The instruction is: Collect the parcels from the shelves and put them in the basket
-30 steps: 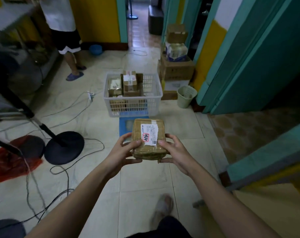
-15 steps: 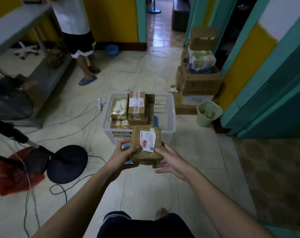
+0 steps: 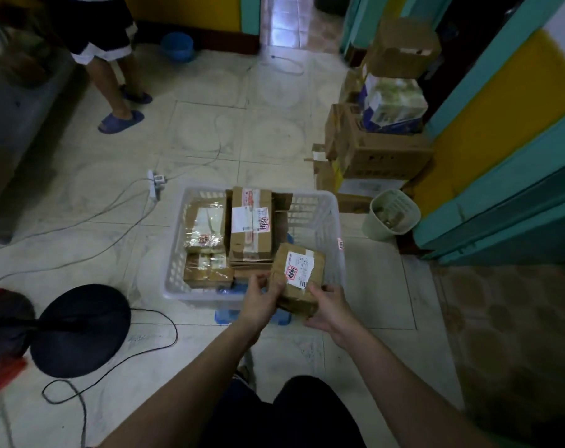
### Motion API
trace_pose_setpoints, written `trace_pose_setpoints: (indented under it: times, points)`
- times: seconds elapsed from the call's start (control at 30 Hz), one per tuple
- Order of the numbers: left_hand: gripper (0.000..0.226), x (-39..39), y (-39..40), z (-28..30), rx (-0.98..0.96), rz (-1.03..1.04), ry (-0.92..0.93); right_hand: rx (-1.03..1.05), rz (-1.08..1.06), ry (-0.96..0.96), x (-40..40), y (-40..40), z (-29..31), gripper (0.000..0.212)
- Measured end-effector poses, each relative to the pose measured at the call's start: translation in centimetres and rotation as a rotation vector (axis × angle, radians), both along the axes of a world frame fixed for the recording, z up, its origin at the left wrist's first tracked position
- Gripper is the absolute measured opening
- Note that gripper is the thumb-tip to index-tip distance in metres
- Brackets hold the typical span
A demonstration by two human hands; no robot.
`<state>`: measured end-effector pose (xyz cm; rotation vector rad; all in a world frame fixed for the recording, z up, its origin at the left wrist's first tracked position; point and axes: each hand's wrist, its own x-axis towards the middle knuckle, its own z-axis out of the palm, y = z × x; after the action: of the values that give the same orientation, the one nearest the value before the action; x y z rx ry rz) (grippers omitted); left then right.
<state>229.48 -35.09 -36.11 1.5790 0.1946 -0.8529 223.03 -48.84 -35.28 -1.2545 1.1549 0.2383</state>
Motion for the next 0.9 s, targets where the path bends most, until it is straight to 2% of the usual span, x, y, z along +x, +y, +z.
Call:
trace_pose_setpoints:
  times: [0.17, 0.33, 0.43, 0.6, 0.73, 0.9]
  points:
    - [0.028, 3.6, -4.8, -4.2, 0.121, -0.050, 0.040, -0.080, -0.070, 0.097, 4.6, -3.4, -2.6, 0.035]
    - [0.031, 5.2, -9.5, -9.7, 0.235, 0.076, 0.090, -0.405, 0.008, 0.177, 9.0, -5.4, -8.3, 0.029]
    - [0.034, 5.7, -11.8, -12.0, 0.269, 0.158, 0.082, -0.508, 0.006, 0.188, 10.2, -6.0, -11.1, 0.029]
    - [0.043, 7.9, -13.9, -14.3, 0.245, 0.204, 0.066, -0.569, -0.113, 0.092, 11.7, -7.0, -14.2, 0.021]
    - [0.067, 9.0, -14.8, -16.9, 0.233, 0.163, 0.113, -0.548, -0.180, 0.077, 13.5, -7.4, -16.2, 0.021]
    - [0.063, 10.5, -16.6, -18.2, 0.160, 0.123, 0.173, -0.528, -0.195, 0.120, 15.3, -8.5, -18.3, 0.032]
